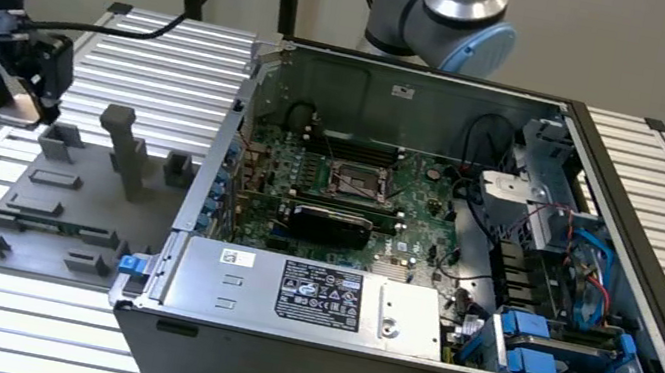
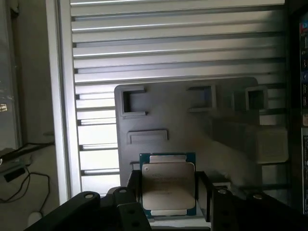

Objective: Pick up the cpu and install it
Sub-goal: 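Pick up the cpu and move it towards the insertion slot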

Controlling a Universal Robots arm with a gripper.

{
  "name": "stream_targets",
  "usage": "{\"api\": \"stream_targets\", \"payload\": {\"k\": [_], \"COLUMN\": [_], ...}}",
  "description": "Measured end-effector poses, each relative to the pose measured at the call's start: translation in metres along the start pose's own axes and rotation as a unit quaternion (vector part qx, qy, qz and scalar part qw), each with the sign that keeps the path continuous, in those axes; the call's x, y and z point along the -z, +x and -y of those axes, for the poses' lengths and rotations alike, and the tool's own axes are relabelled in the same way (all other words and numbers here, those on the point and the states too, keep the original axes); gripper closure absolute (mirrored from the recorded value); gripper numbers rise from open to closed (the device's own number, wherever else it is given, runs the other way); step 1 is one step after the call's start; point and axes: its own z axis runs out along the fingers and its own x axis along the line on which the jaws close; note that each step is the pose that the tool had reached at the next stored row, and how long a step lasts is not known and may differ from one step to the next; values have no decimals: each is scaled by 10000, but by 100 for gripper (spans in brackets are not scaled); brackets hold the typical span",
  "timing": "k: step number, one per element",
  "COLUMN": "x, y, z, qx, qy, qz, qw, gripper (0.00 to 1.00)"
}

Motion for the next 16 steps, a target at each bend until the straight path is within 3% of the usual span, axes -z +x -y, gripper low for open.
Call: {"api": "stream_targets", "payload": {"k": [7,16], "x": [314,713], "y": [-169,-559], "z": [-23,-64], "qx": [41,67], "qy": [-1,-4], "qz": [-17,-78], "qw": [10000,9999], "gripper": [45,45]}}
